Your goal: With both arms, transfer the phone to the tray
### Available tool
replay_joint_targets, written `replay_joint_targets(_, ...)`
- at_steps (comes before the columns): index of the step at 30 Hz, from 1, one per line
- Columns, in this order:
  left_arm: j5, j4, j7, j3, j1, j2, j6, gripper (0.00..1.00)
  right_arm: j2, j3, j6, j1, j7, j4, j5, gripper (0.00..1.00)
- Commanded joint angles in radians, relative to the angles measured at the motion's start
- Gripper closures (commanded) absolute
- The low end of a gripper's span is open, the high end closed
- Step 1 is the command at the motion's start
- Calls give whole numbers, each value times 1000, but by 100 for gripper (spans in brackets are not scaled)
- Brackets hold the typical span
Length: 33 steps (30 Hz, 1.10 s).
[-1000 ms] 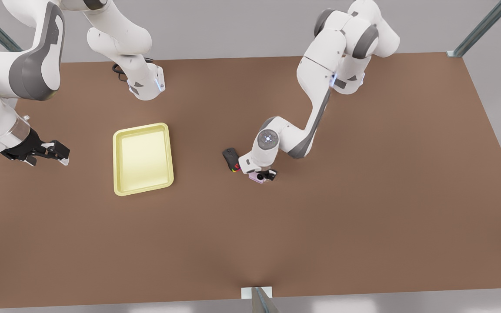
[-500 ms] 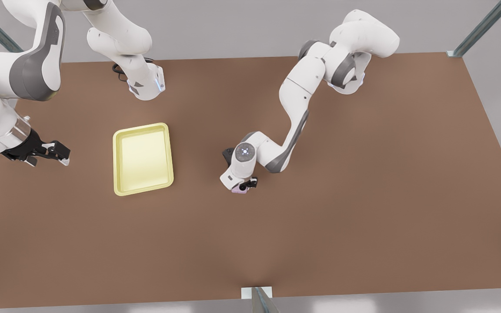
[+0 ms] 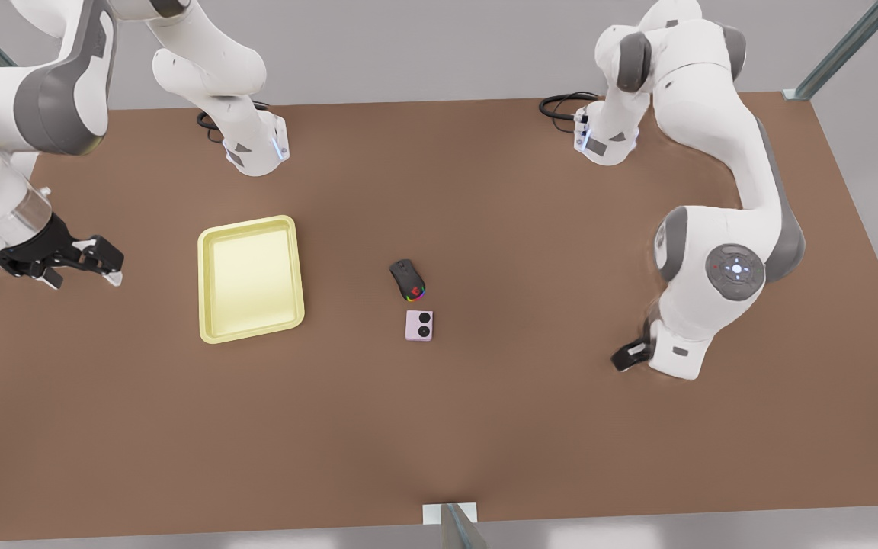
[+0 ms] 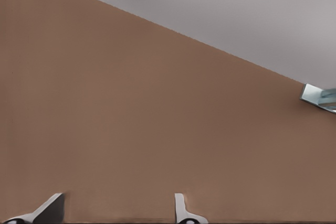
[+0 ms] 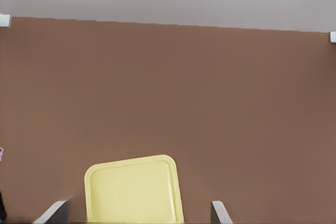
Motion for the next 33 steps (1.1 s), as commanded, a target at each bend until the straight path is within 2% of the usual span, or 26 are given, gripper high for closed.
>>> replay_joint_targets(1,57,-78,559,-132,124,-138,-222,0,4,11,-35,63,6,4,10,0)
replay_joint_targets(2,150,-163,573,-187,150,-230,-218,0,21,11,-35,86,6,4,13,0)
replay_joint_targets(3,153,-194,614,-216,200,-274,-221,0,34,14,-30,97,8,4,11,0)
replay_joint_targets(4,171,-190,634,-253,233,-280,-219,0,67,16,-30,207,136,4,-19,0)
replay_joint_targets(5,182,-184,637,-253,233,-273,-216,0,81,19,-32,341,486,1,-59,0)
replay_joint_targets(6,183,-184,636,-252,233,-267,-213,0,108,37,-32,375,545,6,-24,0)
replay_joint_targets(7,182,-184,639,-253,235,-253,-198,0,139,106,-30,388,560,6,-18,0)
replay_joint_targets(8,182,-184,656,-253,235,-248,-190,0,185,129,-32,410,552,26,-15,0)
replay_joint_targets(10,179,-184,754,-253,233,-230,-188,0,223,134,-20,431,561,38,-7,0)
replay_joint_targets(11,180,-185,751,-255,231,-227,-159,0,326,134,28,453,568,148,-9,0)
replay_joint_targets(12,182,-190,740,-252,231,-231,-115,0,375,134,46,454,574,159,-7,0)
replay_joint_targets(15,182,-196,737,-233,230,-245,-81,0,493,134,269,499,841,175,-9,0)
replay_joint_targets(17,182,-197,737,-232,230,-257,-84,0,633,117,261,554,957,345,-23,0)
replay_joint_targets(21,203,-199,616,-240,196,-265,-95,0,654,-48,263,686,1031,328,20,0)
replay_joint_targets(27,203,-196,620,-233,196,-265,-138,0,647,-55,344,711,1167,222,28,0)
replay_joint_targets(28,202,-196,620,-233,196,-264,-138,0,610,-55,408,717,1183,118,30,0)
replay_joint_targets(33,202,-196,620,-233,196,-262,-144,0,628,-55,465,743,1305,100,28,0)
